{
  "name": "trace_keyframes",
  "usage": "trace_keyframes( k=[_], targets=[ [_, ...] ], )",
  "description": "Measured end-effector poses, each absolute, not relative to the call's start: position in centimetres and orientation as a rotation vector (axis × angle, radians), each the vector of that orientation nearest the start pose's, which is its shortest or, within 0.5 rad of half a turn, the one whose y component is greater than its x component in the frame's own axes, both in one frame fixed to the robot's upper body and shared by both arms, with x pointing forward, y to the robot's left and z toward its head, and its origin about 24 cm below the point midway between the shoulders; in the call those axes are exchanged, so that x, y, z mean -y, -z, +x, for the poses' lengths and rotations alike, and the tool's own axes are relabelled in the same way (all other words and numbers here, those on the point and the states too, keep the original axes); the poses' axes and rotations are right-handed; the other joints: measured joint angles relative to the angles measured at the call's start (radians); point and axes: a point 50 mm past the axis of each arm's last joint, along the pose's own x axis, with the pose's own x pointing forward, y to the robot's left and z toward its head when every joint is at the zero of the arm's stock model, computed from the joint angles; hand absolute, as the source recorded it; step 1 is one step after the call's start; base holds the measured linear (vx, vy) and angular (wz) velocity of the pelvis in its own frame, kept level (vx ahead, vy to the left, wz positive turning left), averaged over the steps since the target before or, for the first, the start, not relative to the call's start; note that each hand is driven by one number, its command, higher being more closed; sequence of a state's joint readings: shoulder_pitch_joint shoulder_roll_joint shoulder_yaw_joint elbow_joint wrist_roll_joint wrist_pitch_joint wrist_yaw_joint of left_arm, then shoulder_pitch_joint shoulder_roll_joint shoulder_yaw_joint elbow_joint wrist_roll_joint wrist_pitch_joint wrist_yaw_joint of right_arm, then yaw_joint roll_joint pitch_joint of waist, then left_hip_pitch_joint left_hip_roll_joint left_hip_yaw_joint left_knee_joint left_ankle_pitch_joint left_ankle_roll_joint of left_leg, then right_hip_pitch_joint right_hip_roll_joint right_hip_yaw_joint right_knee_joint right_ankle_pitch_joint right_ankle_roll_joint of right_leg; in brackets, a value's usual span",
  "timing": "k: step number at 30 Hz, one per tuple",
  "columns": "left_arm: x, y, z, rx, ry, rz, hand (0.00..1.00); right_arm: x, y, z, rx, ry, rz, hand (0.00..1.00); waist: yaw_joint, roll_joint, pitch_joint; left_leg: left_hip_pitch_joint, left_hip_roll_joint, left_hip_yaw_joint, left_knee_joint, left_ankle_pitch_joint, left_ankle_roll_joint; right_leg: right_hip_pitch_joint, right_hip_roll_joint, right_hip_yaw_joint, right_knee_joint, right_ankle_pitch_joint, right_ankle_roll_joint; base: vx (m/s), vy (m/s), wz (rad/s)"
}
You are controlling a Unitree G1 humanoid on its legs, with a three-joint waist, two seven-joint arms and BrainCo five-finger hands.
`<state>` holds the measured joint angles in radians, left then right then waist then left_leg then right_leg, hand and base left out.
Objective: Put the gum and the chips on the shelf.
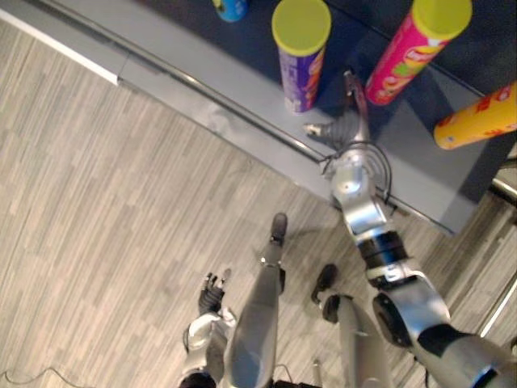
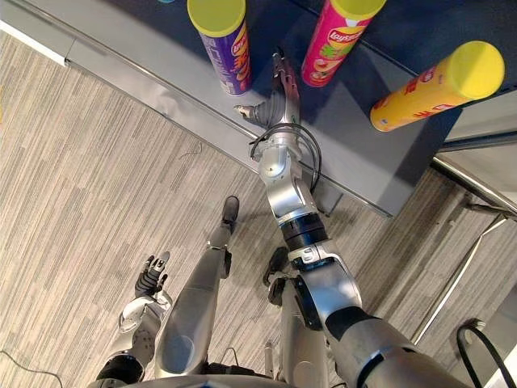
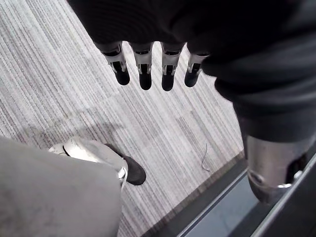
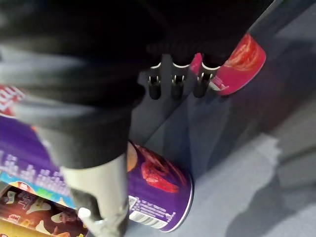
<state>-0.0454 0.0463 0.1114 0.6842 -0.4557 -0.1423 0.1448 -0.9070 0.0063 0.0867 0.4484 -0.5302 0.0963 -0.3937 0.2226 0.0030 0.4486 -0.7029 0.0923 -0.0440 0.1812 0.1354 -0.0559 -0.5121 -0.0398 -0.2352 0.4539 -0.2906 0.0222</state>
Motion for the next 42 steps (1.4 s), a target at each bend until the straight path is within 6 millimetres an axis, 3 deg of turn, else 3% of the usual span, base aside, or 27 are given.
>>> trace_keyframes(
  k=[10, 15, 19, 24, 28, 32, 34, 37, 42],
  targets=[
    [-19.6, 9.4, 20.6, -0.554, -0.411, -0.325, 0.0, 6.5, -18.6, 36.9, 0.426, 0.144, -0.538, 0.0, -0.007, -0.004, -0.002, 0.043, 0.005, 0.001, 0.004, -0.002, -0.003, 0.049, 0.006, -0.001, -0.008, 0.0, 0.0, 0.0, -0.001, -0.01],
    [-20.1, 9.6, 20.3, -0.569, -0.408, -0.282, 0.0, 5.6, -15.6, 36.4, 0.346, 0.08, -0.551, 0.0, -0.022, -0.027, -0.023, 0.067, 0.013, 0.001, 0.037, -0.026, -0.007, 0.087, 0.012, 0.001, -0.017, 0.0, 0.0, 0.0, 0.006, -0.02],
    [-20.3, 9.7, 20.3, -0.583, -0.397, -0.256, 0.0, 5.1, -11.9, 35.1, 0.255, 0.028, -0.553, 0.0, -0.028, -0.038, -0.029, 0.101, 0.022, 0.004, 0.052, -0.041, -0.009, 0.132, 0.022, 0.008, -0.035, 0.004, -0.006, 0.01, 0.008, -0.06],
    [-20.3, 10.1, 20.1, -0.611, -0.385, -0.218, 0.0, 3.0, -3.6, 31.4, 0.015, -0.163, -0.601, 0.0, -0.037, -0.063, -0.06, 0.148, 0.043, 0.013, 0.058, -0.053, -0.018, 0.192, 0.047, 0.023, -0.08, 0.023, -0.016, 0.01, -0.02, -0.11],
    [-20.2, 11.1, 19.0, -0.679, -0.377, -0.172, 0.0, 1.9, 1.2, 28.4, -0.099, -0.34, -0.69, 0.0, -0.066, -0.076, -0.112, 0.216, 0.061, 0.041, 0.035, -0.057, -0.022, 0.257, 0.065, 0.059, -0.14, 0.056, -0.023, 0.01, -0.008, -0.25],
    [-20.4, 12.4, 17.4, -0.764, -0.37, -0.109, 0.0, 3.8, 5.1, 25.7, -0.228, -0.411, -0.739, 0.0, -0.095, -0.091, -0.182, 0.291, 0.058, 0.063, -0.003, -0.056, -0.022, 0.315, 0.061, 0.083, -0.179, 0.07, -0.015, 0.01, 0.023, -0.13],
    [-20.8, 12.9, 16.4, -0.798, -0.365, -0.075, 0.0, 4.9, 7.6, 23.4, -0.335, -0.454, -0.747, 0.0, -0.121, -0.104, -0.216, 0.338, 0.052, 0.081, -0.036, -0.051, -0.02, 0.345, 0.054, 0.098, -0.192, 0.071, -0.013, 0.01, 0.031, -0.14],
    [-21.2, 13.4, 15.2, -0.837, -0.364, -0.054, 0.0, 6.1, 9.5, 21.6, -0.424, -0.487, -0.755, 0.0, -0.139, -0.112, -0.239, 0.388, 0.056, 0.124, -0.054, -0.052, -0.019, 0.367, 0.051, 0.14, -0.2, 0.077, -0.003, 0.01, 0.037, -0.44],
    [-21.3, 14.4, 12.6, -0.907, -0.358, -0.029, 0.0, 10.1, 12.5, 17.5, -0.607, -0.475, -0.767, 0.0, -0.168, -0.111, -0.302, 0.522, 0.05, 0.235, -0.141, -0.049, -0.013, 0.42, 0.035, 0.24, -0.238, 0.09, 0.021, 0.02, 0.046, -0.59]
  ],
)
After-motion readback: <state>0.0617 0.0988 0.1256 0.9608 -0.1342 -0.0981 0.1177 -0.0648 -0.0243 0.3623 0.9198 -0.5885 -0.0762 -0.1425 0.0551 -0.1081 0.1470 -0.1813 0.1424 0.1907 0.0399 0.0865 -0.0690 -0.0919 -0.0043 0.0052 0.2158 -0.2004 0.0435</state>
